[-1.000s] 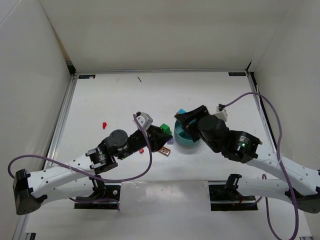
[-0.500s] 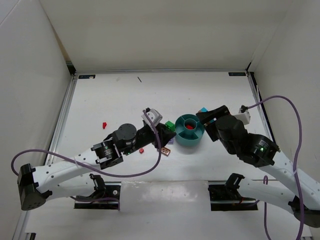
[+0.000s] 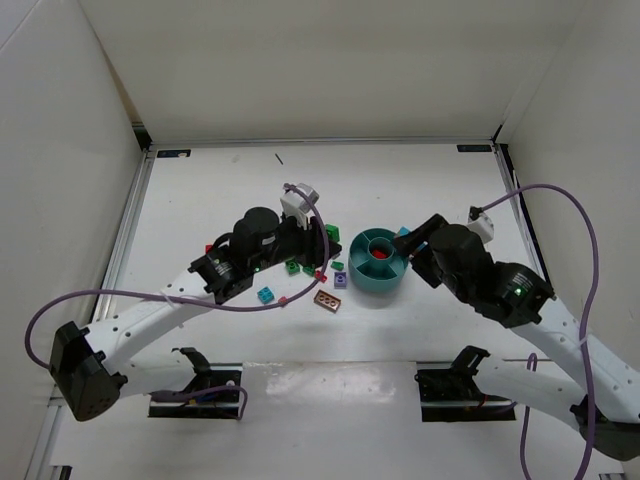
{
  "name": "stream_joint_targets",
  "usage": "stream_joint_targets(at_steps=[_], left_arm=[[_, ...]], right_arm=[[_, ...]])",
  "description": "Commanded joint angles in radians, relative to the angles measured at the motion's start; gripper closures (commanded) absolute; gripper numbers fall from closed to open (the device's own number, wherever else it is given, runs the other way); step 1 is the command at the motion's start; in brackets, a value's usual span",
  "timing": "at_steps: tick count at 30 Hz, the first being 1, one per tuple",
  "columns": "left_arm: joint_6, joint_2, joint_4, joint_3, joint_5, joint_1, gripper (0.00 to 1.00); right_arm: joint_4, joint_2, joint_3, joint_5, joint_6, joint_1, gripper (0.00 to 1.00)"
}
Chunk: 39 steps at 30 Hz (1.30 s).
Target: Sort the legos into containers by color
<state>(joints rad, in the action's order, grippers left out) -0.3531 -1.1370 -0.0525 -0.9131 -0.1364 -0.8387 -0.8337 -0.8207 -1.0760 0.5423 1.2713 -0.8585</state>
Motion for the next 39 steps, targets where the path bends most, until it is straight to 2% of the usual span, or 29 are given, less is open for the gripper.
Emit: stream_joint_targets(at_steps=[1,4,5,10,17,22,27,39], left_arm=[[-0.067,0.003,-0.335,-0.095,0.015,0.012,0.71],[-0.148,-0.003,-0.481,-0.075,0.08,0.013,0.71],[-0.217,-0.001,-0.497,-0.063,0.095,0.019,0.71],[-0.262,-0.033,-0.52,0.013,0.107,0.039,0.7],[-0.261,-0.265,-0.668,-0.061,0.13,0.056,0.7],[-0.274,-0.354,-0.69,-0.093,0.132,0.053,0.7],[-0.282,-0.382,-0.707,-0.105,0.178,0.049,0.56],[-0.288,-0.461,-0.678,-0.115,0.182,0.044,0.52]], right_arm=[[-0.068,-0.024,-0.024,-0.019,-0.043,-0.013,0.69],[-0.096,-0.028,-0.021,0.008,-0.033,-0.045,0.69],[-0.102,-0.029,-0.019,0.016,-0.029,-0.053,0.69],[-0.122,-0.029,0.002,0.021,-0.007,-0.077,0.69],[-0.192,-0.047,0.002,0.074,0.059,-0.151,0.69],[-0.234,-0.054,-0.009,0.11,0.095,-0.189,0.69],[-0.271,-0.051,-0.007,0.128,0.128,-0.198,0.69],[-0.312,-0.054,-0.015,0.154,0.164,-0.224,0.69]])
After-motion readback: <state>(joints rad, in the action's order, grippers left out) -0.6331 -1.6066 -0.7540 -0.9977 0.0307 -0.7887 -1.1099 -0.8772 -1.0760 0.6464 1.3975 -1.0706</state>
